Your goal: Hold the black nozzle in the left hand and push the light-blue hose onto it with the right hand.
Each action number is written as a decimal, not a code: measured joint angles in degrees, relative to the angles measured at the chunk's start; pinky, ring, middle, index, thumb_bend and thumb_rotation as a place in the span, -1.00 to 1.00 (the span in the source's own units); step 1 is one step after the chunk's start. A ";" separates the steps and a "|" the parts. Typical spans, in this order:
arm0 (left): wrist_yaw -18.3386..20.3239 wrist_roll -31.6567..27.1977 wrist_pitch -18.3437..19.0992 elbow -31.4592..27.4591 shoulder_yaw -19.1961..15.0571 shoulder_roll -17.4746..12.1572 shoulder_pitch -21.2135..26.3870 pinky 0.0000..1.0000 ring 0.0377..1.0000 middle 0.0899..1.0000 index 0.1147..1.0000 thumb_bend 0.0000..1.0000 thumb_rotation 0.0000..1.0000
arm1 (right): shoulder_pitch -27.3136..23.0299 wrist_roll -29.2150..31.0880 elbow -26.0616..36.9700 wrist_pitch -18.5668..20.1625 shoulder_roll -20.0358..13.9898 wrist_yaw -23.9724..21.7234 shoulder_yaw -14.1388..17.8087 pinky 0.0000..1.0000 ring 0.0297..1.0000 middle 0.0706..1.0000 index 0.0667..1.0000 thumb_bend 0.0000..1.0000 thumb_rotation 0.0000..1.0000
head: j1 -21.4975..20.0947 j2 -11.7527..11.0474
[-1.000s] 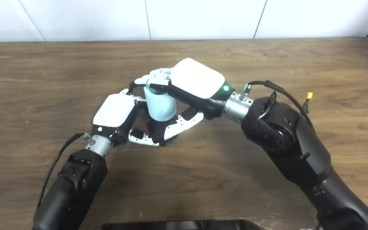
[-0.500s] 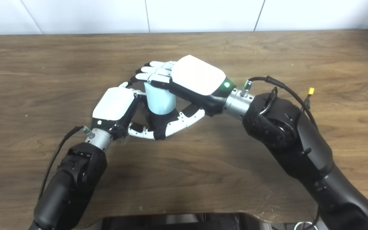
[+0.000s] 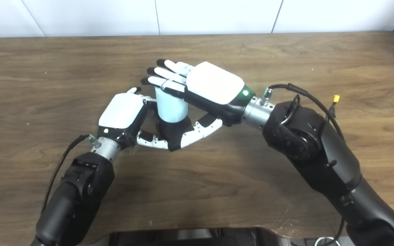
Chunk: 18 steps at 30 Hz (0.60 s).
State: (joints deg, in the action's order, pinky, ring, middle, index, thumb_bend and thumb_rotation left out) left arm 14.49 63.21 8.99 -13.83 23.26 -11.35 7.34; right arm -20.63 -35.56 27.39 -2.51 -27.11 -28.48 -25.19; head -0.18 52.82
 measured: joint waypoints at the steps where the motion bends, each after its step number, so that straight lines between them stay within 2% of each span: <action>1: 0.00 0.01 0.00 0.00 0.00 0.00 0.00 0.88 0.44 0.23 -0.16 0.04 -0.91 | 0.00 0.00 0.00 0.00 -0.01 0.00 -0.02 0.89 1.00 0.98 0.92 0.36 1.00 | 0.00 0.00; 18: -0.01 0.05 0.05 0.00 -0.01 -0.01 0.00 0.87 0.44 0.23 -0.16 0.04 -0.91 | -0.52 -0.33 -0.02 0.00 -0.02 0.00 -0.49 0.88 0.93 0.89 0.84 0.38 1.00 | 0.00 0.18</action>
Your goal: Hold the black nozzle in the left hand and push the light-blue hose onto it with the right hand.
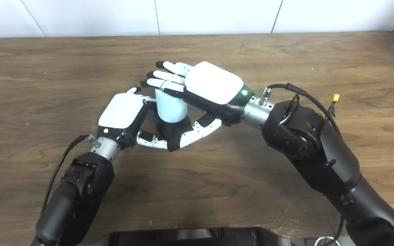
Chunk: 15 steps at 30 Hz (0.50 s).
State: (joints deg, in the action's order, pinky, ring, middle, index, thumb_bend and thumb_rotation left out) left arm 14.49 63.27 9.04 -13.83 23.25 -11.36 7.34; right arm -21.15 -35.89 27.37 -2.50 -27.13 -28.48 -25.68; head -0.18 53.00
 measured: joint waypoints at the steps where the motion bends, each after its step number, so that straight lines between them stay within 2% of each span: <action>1: 0.00 0.00 0.00 0.00 0.00 0.00 0.00 0.88 0.44 0.24 -0.16 0.04 -0.91 | -0.03 0.02 0.00 0.01 0.00 0.00 -0.01 0.87 0.93 0.89 0.84 0.39 1.00 | 0.00 0.00; 15: 0.00 0.01 0.04 0.00 -0.08 0.00 -0.03 0.88 0.44 0.23 -0.16 0.04 -0.91 | -0.50 0.21 0.21 1.59 0.01 0.00 -0.62 0.86 0.92 0.89 0.85 0.47 1.00 | -0.09 0.18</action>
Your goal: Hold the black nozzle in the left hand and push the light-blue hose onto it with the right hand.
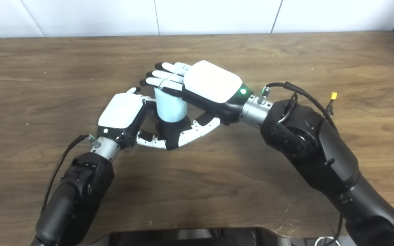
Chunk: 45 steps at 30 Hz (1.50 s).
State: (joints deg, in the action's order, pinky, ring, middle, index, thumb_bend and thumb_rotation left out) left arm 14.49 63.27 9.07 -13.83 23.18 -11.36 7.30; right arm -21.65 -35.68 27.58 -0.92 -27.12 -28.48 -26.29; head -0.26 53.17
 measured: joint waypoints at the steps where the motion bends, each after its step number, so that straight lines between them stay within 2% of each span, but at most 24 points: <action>1: 0.01 0.00 0.00 0.00 0.00 0.00 0.00 0.88 0.44 0.23 -0.16 0.04 -0.91 | 0.00 0.02 0.02 0.07 0.00 0.00 -0.03 0.87 0.92 0.89 0.85 0.46 1.00 | 0.00 0.00; 24: 0.18 0.04 0.11 -0.07 -0.08 -0.01 -0.03 0.88 0.44 0.24 -0.16 0.04 -0.91 | -0.06 -1.12 0.32 0.60 0.00 0.01 -0.65 0.89 0.96 0.91 0.85 0.52 1.00 | 0.00 0.53; 30: 0.36 0.03 0.12 -0.14 -0.15 -0.01 -0.03 0.89 0.44 0.24 -0.16 0.04 -0.91 | -0.04 -0.84 0.80 1.22 -0.01 -0.08 -0.66 0.93 0.97 0.93 0.90 0.41 1.00 | -0.18 0.44; 38: 1.20 0.24 0.17 -0.44 -0.16 0.09 -0.02 0.89 0.44 0.24 -0.16 0.04 -0.91 | -0.16 -0.42 1.79 2.92 -0.08 -0.99 -0.71 0.97 0.98 0.96 0.95 0.40 1.00 | 0.09 0.61; 43: 1.63 0.36 0.25 -0.62 -0.24 0.13 -0.02 0.88 0.44 0.25 -0.16 0.04 -0.91 | -0.35 -0.34 2.29 3.46 -0.21 -1.34 -0.91 0.96 0.99 0.96 0.93 0.44 1.00 | 0.00 0.62; 45: 1.66 0.38 0.25 -0.63 -0.29 0.14 -0.01 0.88 0.44 0.24 -0.16 0.04 -0.91 | -0.42 -1.04 2.47 4.07 -0.31 -2.72 -1.72 0.97 1.00 0.96 0.84 0.51 1.00 | 0.17 0.61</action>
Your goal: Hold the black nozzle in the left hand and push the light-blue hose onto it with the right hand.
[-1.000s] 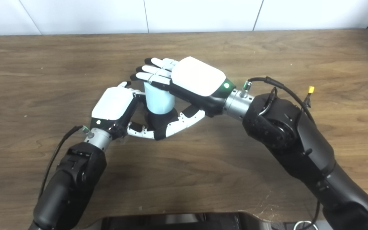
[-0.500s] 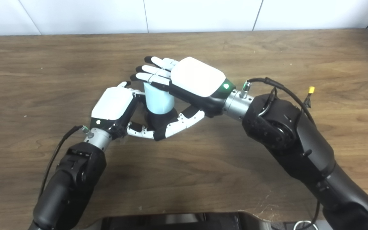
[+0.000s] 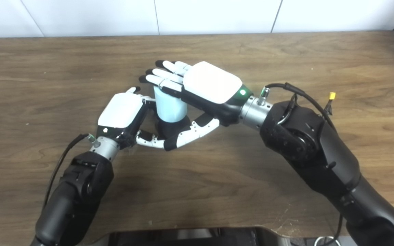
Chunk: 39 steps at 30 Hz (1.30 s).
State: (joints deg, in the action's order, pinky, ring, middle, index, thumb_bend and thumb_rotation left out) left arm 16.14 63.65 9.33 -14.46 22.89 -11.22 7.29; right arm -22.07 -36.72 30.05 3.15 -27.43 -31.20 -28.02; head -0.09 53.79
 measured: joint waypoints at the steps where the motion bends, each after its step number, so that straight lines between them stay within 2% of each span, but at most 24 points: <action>1: 0.00 -0.01 -0.01 -0.01 -0.05 0.00 -0.03 0.88 0.44 0.24 -0.16 0.04 -0.91 | -0.04 -0.42 0.09 0.17 0.03 -0.05 -0.10 0.96 1.00 0.95 0.83 0.53 1.00 | 0.00 0.00; 12: 0.01 -0.02 -0.02 0.00 -0.31 -0.01 -0.03 0.89 0.44 0.23 -0.16 0.04 -0.91 | -0.46 -3.84 0.21 0.61 0.02 -0.07 -1.68 0.95 0.99 0.95 0.91 0.64 1.00 | 0.00 0.18; 19: 0.16 0.03 -0.01 -0.02 -0.29 0.00 -0.03 0.90 0.45 0.24 -0.16 0.04 -0.91 | -0.45 -4.31 0.21 0.55 0.00 -0.04 -1.89 0.99 1.00 0.94 0.89 0.60 1.00 | 0.09 0.44; 25: 0.48 0.08 0.01 -0.15 -0.28 0.10 -0.01 0.89 0.45 0.24 -0.16 0.04 -0.91 | -0.23 -2.12 0.52 1.11 0.00 -0.06 -1.08 0.99 0.98 0.93 0.92 0.50 1.00 | 0.00 0.18; 28: 0.48 0.05 0.01 -0.23 -0.30 0.33 0.01 0.90 0.44 0.24 -0.16 0.04 -0.91 | -0.19 -0.03 2.11 3.49 0.00 -1.44 -0.17 1.00 0.99 0.92 0.91 0.51 1.00 | 0.09 0.09; 31: 0.49 -0.12 -0.06 -0.37 -0.29 0.42 0.00 0.90 0.44 0.25 -0.16 0.04 -0.91 | -1.01 2.19 4.35 6.70 -0.14 -5.51 1.07 1.00 0.97 0.90 0.90 0.46 1.00 | 0.09 0.09; 36: 0.40 -0.45 -0.15 -0.37 -0.30 0.66 0.01 0.89 0.44 0.24 -0.17 0.04 -0.91 | -3.73 6.05 6.66 11.56 -0.67 -11.72 4.03 0.98 0.99 0.93 0.94 0.43 1.00 | 0.18 -0.17; 39: 0.25 -0.45 -0.19 -0.36 -0.29 0.69 0.05 0.88 0.44 0.23 -0.17 0.04 -0.91 | -4.75 8.83 7.29 13.52 -0.45 -13.04 6.53 0.90 0.95 0.91 0.92 0.42 1.00 | 0.18 -0.26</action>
State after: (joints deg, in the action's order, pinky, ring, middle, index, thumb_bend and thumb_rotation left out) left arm 16.40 63.20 9.13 -14.82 22.60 -10.53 7.34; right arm -26.82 -27.89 37.34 16.67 -27.88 -44.24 -21.49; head 0.09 53.53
